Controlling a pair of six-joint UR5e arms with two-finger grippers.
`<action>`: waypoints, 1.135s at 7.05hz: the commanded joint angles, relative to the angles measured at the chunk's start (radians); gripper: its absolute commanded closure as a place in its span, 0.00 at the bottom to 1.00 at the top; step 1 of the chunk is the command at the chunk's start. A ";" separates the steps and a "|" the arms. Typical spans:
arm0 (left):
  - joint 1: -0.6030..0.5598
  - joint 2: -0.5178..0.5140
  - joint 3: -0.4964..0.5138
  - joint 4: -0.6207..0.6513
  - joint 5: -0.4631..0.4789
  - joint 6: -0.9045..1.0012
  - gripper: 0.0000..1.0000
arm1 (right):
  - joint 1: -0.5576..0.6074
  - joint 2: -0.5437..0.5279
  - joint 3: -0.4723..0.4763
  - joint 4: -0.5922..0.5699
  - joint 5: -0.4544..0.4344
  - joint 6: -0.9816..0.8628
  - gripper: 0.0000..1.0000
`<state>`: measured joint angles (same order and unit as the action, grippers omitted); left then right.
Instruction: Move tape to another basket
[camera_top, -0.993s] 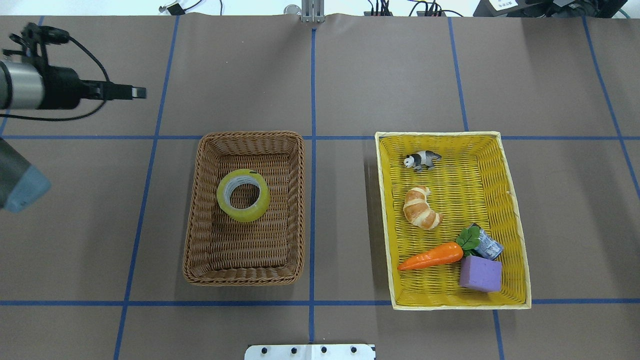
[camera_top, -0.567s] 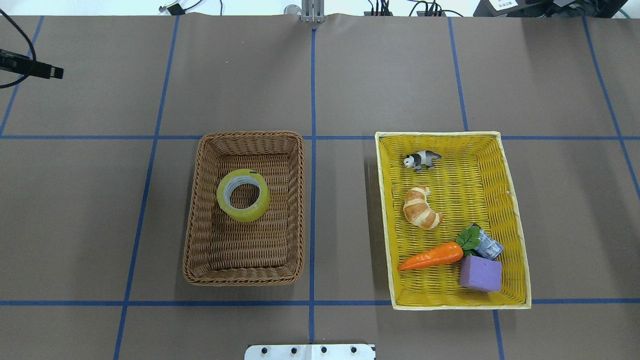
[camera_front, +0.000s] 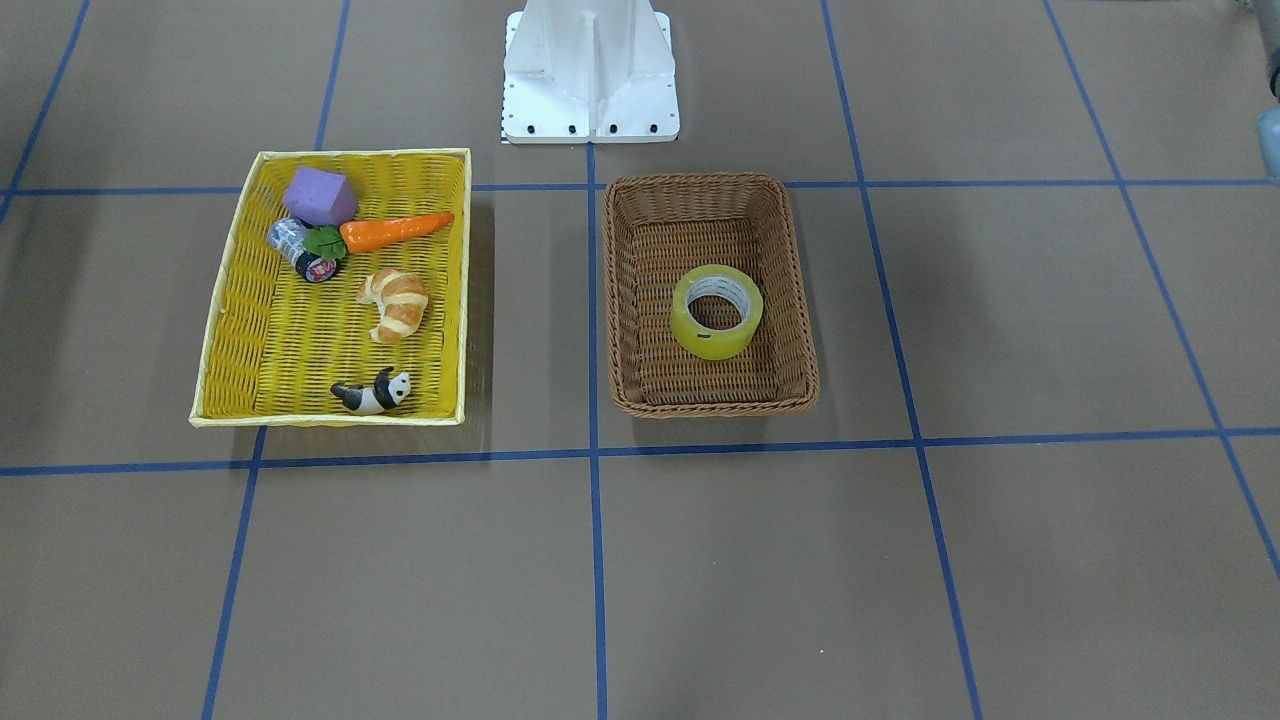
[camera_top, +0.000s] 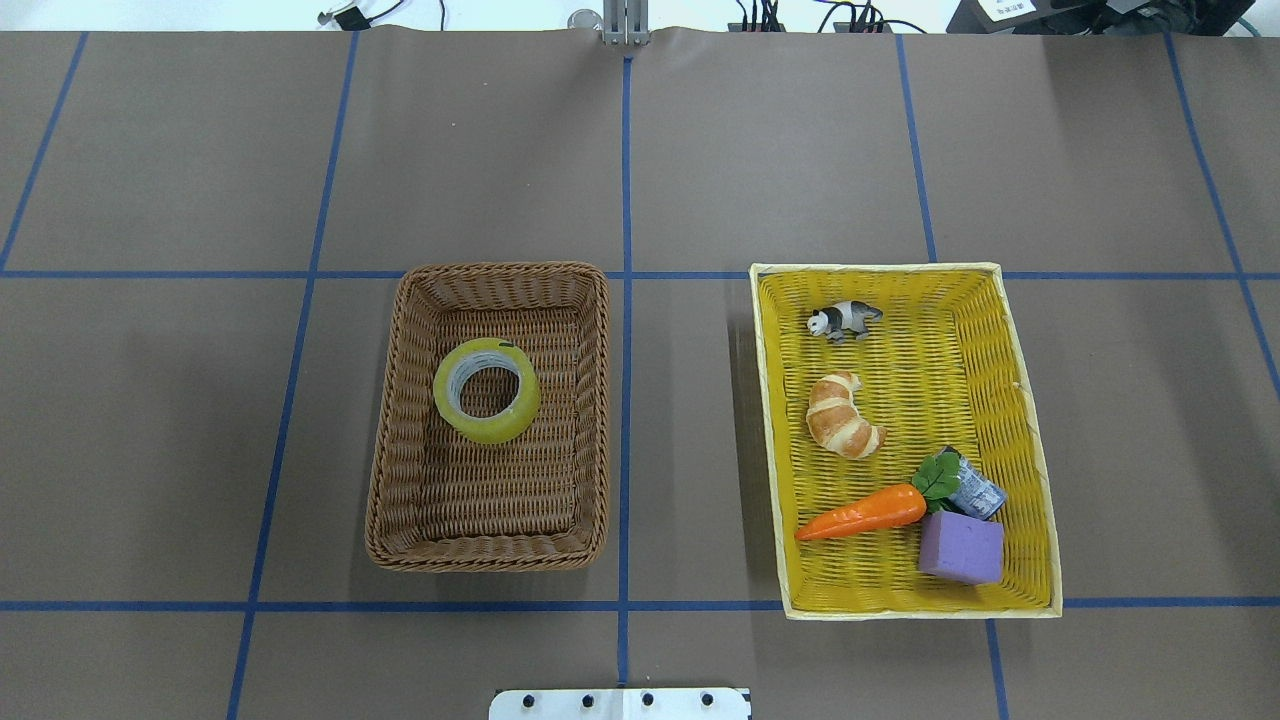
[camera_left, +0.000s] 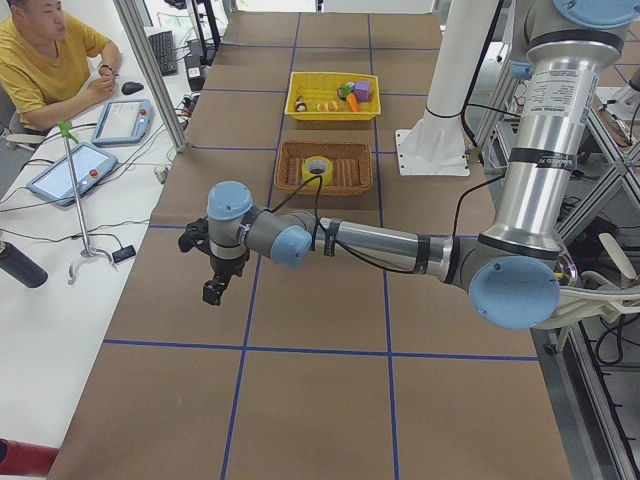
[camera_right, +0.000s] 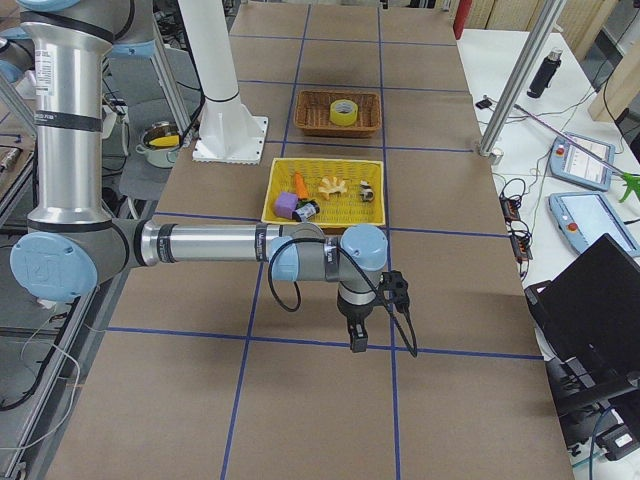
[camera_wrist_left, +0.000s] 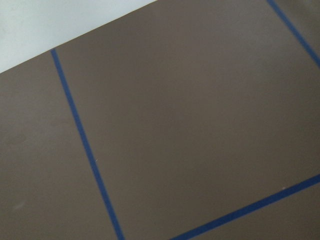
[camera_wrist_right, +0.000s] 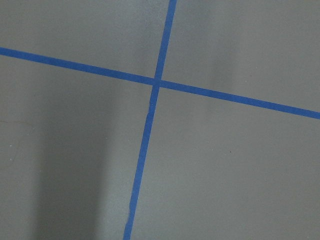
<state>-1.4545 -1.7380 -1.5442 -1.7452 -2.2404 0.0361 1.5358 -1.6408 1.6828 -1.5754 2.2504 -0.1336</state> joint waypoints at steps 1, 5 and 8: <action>-0.087 0.018 0.004 0.176 -0.056 0.066 0.00 | 0.000 -0.002 -0.003 0.000 0.001 -0.006 0.00; -0.113 0.058 0.007 0.188 -0.067 0.059 0.00 | 0.000 0.010 -0.044 0.000 -0.002 -0.001 0.00; -0.112 0.080 -0.005 0.185 -0.065 0.059 0.00 | 0.001 0.006 -0.054 0.000 0.000 0.003 0.00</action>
<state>-1.5677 -1.6694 -1.5432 -1.5587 -2.3065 0.0935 1.5357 -1.6381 1.6299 -1.5754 2.2502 -0.1316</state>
